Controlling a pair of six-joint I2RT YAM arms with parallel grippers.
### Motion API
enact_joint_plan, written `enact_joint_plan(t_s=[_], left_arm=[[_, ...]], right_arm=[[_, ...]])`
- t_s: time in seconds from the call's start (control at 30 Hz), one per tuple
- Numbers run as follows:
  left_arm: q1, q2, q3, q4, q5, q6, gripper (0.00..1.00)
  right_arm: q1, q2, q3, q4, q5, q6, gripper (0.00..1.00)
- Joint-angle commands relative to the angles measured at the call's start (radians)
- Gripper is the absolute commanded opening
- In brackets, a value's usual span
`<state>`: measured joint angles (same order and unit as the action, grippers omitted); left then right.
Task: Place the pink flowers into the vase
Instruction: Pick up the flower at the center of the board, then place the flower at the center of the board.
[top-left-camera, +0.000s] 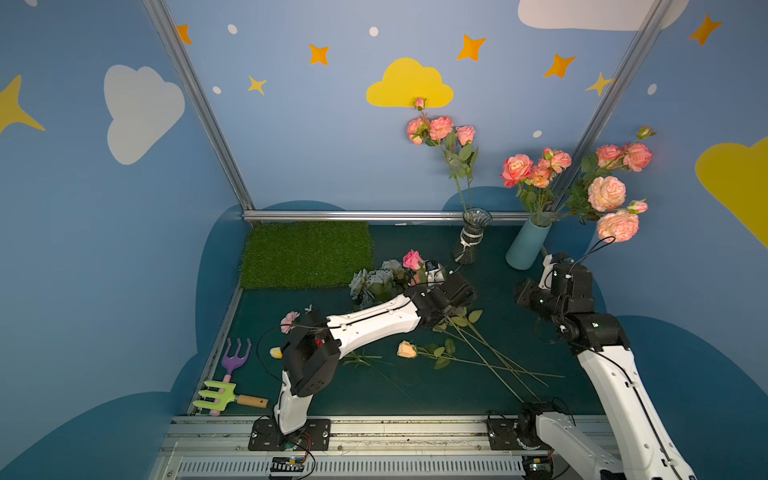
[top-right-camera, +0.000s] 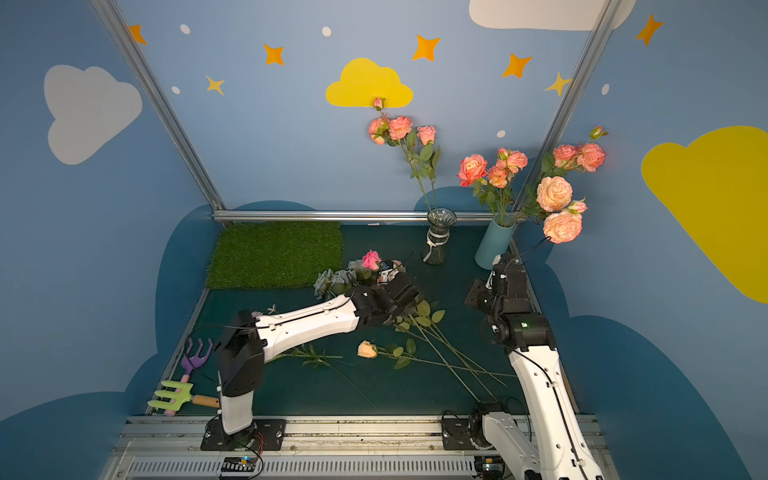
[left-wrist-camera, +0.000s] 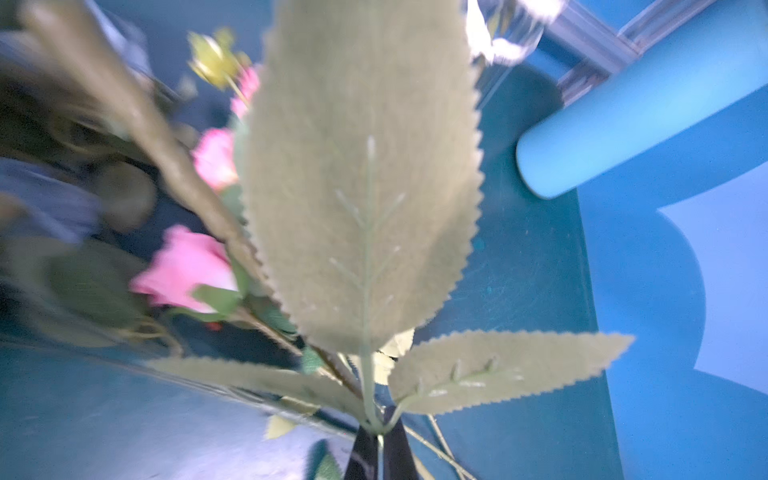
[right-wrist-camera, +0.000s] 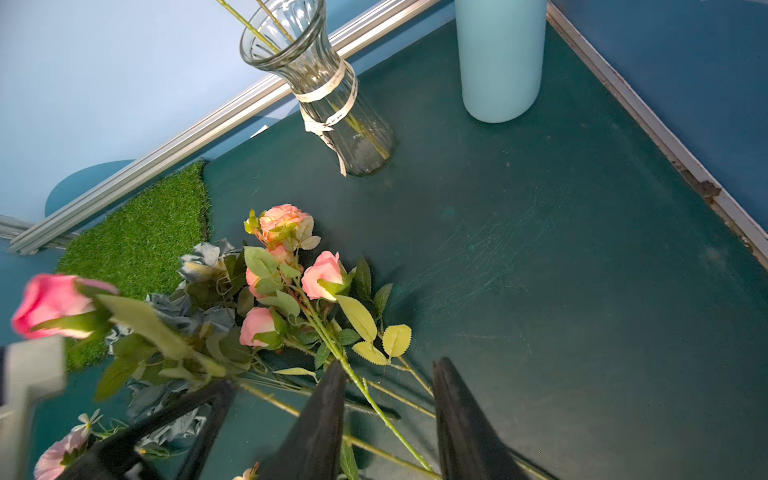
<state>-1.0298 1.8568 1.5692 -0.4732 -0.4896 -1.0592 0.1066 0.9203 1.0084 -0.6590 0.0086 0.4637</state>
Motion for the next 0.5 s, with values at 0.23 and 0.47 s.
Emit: enact_joint_plan(t_s=[0.23,0.47], left_arm=[[0.028,-0.386,-0.343,-0.101,-0.234,-0.022,0.02],[0.157,-0.618,-0.548,-0.147,-0.187,-0.054,0.02]], right_arm=[[0.041,0.134,0.012,0.064,-0.224,-0.042,0.34],[0.153,0.249,0.018,0.039,-0.228,-0.066,0.3]])
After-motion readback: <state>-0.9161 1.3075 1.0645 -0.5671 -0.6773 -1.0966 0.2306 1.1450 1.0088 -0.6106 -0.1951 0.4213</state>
